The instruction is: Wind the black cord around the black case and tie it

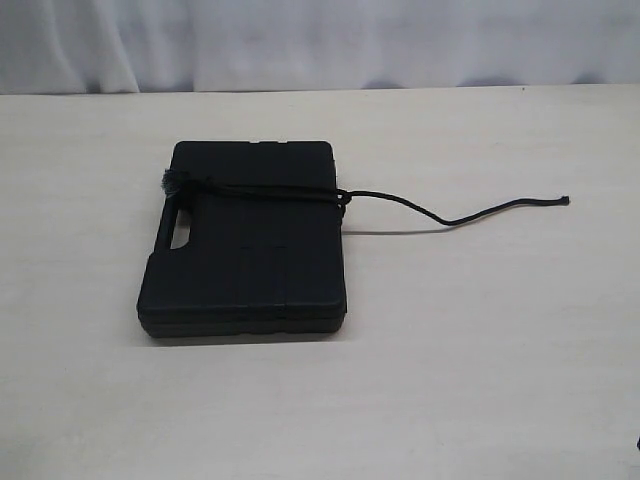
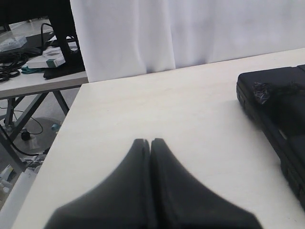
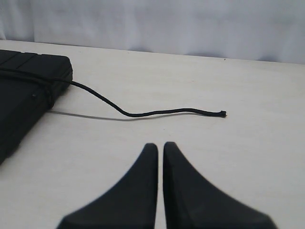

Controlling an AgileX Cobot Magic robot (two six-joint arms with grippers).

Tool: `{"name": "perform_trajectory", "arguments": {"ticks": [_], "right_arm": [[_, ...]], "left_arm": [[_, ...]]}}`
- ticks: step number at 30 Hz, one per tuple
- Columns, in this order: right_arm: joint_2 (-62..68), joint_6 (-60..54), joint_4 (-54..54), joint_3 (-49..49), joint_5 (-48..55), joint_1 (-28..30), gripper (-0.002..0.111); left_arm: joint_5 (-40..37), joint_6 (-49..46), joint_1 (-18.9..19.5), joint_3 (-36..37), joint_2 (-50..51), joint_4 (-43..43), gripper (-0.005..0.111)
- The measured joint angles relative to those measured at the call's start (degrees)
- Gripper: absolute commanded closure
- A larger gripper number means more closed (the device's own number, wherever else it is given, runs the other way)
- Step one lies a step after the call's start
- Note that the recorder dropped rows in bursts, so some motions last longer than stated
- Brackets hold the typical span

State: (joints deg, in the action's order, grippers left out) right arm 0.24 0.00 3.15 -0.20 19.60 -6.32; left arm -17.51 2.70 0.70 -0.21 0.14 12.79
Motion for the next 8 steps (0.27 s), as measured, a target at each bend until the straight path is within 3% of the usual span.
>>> {"name": "perform_trajectory", "arguments": {"ticks": [8], "right_arm": [[0.0, 0.0, 0.0, 0.0, 0.0, 0.0, 0.104]], "left_arm": [[-0.2, 0.0, 0.0, 0.0, 0.0, 0.0, 0.107]]}}
